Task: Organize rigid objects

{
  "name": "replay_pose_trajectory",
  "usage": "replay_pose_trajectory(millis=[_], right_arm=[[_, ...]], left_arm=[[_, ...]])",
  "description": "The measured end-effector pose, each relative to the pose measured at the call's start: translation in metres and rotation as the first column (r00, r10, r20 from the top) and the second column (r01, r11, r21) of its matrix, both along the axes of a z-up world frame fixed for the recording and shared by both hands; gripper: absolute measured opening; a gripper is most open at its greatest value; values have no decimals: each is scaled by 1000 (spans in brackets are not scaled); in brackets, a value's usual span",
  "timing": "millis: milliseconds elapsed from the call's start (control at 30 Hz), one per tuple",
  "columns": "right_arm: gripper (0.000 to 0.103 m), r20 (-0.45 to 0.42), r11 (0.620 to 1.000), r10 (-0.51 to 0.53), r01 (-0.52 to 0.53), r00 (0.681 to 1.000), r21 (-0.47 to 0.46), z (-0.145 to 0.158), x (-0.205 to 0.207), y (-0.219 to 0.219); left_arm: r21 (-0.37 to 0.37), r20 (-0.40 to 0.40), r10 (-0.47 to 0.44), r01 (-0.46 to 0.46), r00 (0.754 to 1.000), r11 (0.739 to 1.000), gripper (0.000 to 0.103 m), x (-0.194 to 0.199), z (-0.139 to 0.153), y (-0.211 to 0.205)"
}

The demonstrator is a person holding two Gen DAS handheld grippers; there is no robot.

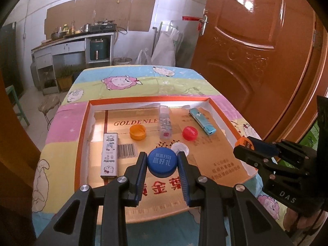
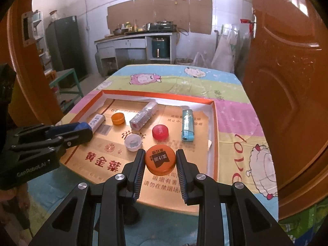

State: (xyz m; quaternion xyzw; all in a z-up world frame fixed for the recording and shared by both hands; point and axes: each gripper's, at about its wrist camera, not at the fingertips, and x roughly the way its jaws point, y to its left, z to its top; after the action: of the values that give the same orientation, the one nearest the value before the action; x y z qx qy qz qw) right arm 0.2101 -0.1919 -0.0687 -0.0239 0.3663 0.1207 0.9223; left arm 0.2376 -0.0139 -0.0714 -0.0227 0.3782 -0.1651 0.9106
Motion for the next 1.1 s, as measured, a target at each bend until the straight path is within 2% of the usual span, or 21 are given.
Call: replay_pose_trajectory(millis=[367, 1100], right_arm=[[31, -61, 1000, -6, 8, 998, 30, -17, 33, -6], [31, -141, 1000, -25, 27, 990, 10, -41, 70, -9]], left_arm=[[13, -26, 5, -5, 1000, 1000, 31, 26, -11, -2], [60, -95, 32, -26, 995, 998, 31, 59, -39, -5]])
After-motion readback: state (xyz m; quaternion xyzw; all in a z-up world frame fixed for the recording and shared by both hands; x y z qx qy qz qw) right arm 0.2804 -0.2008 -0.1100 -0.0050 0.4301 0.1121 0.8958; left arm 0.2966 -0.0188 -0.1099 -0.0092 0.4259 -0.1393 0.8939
